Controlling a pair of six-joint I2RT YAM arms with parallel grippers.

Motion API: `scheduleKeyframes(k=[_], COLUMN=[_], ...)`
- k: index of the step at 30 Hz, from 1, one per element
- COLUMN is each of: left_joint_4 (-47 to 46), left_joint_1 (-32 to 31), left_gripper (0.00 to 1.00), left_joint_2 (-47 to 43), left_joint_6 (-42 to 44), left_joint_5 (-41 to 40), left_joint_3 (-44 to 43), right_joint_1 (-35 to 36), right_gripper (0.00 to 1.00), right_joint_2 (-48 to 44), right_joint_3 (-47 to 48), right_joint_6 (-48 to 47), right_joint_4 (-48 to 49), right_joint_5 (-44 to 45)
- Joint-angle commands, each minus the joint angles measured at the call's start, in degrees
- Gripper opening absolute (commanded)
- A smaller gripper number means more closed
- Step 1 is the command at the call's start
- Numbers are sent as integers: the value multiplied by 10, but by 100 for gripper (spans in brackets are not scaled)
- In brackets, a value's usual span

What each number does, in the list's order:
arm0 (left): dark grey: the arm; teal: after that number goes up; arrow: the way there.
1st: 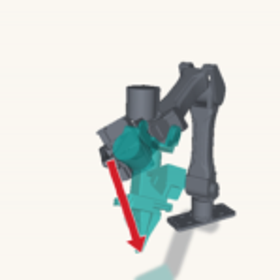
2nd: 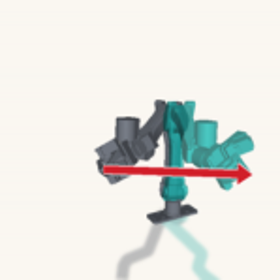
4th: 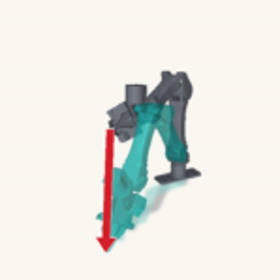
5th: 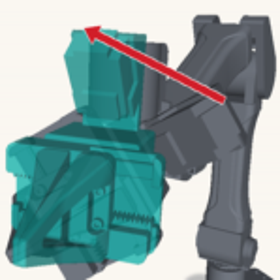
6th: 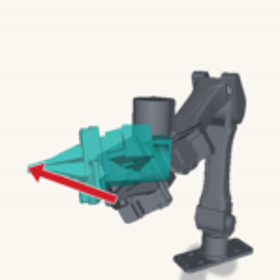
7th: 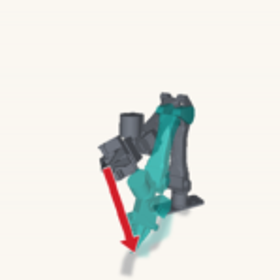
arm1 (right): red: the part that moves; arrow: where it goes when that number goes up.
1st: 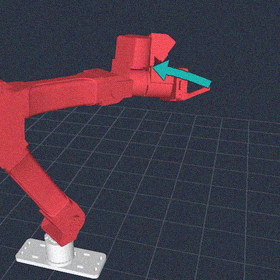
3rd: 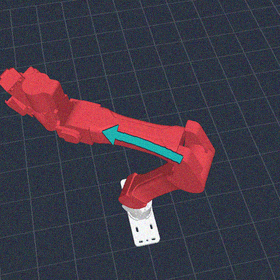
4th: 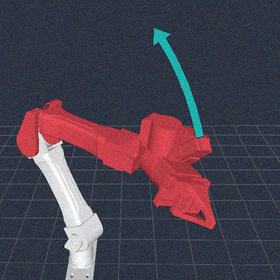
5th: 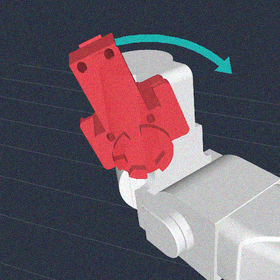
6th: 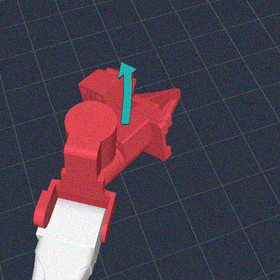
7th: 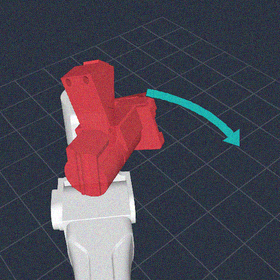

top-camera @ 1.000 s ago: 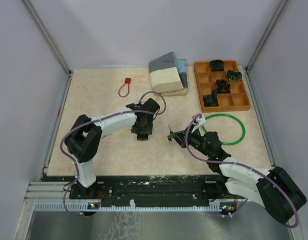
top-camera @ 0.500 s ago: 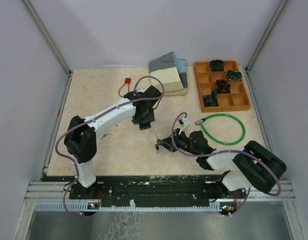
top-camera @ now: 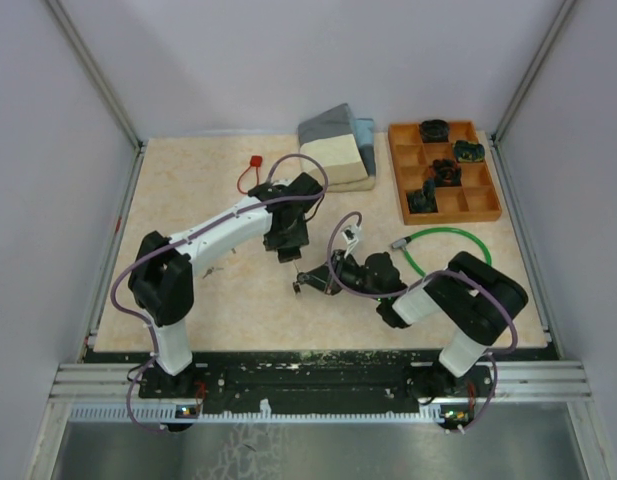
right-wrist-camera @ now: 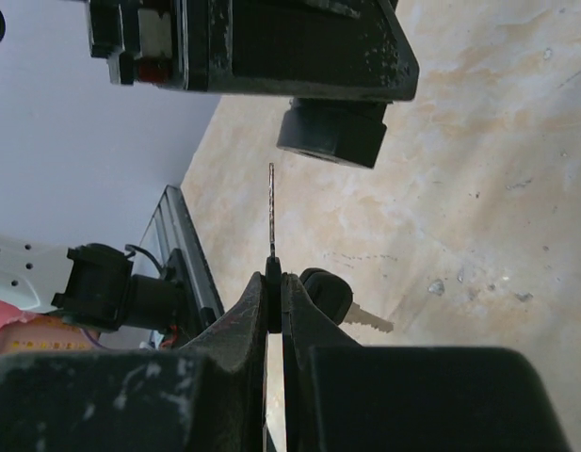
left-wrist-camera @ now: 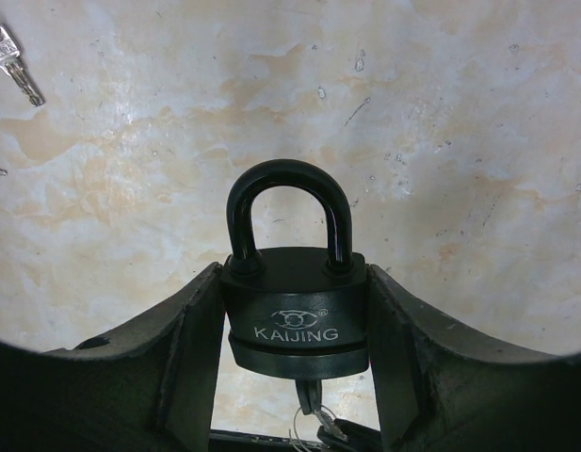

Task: Unlock with the key
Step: Unlock the lock.

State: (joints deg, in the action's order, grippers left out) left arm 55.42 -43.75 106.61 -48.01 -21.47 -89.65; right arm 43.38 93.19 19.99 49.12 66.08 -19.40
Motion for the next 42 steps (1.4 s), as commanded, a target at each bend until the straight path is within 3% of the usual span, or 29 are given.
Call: scheduleKeyframes(k=[1,18,42], left_joint_4=[-16,-39,-40], left_joint_1=[-2,-4,-6], left_gripper=[0,0,0], left_joint_2=[-16,-27,-39], left_joint_6=[-2,8,10], left_joint_5=[11,37,21], left_joint_3=[2,23,21], right_joint_1=[3,1,-4], right_gripper=[0,0,0], right_joint_2=[40,90,79], right_joint_3=[30,35,23], right_joint_6=[31,69,77], right_joint_4=[73,113,77], right_joint_5=[-16,-13,3])
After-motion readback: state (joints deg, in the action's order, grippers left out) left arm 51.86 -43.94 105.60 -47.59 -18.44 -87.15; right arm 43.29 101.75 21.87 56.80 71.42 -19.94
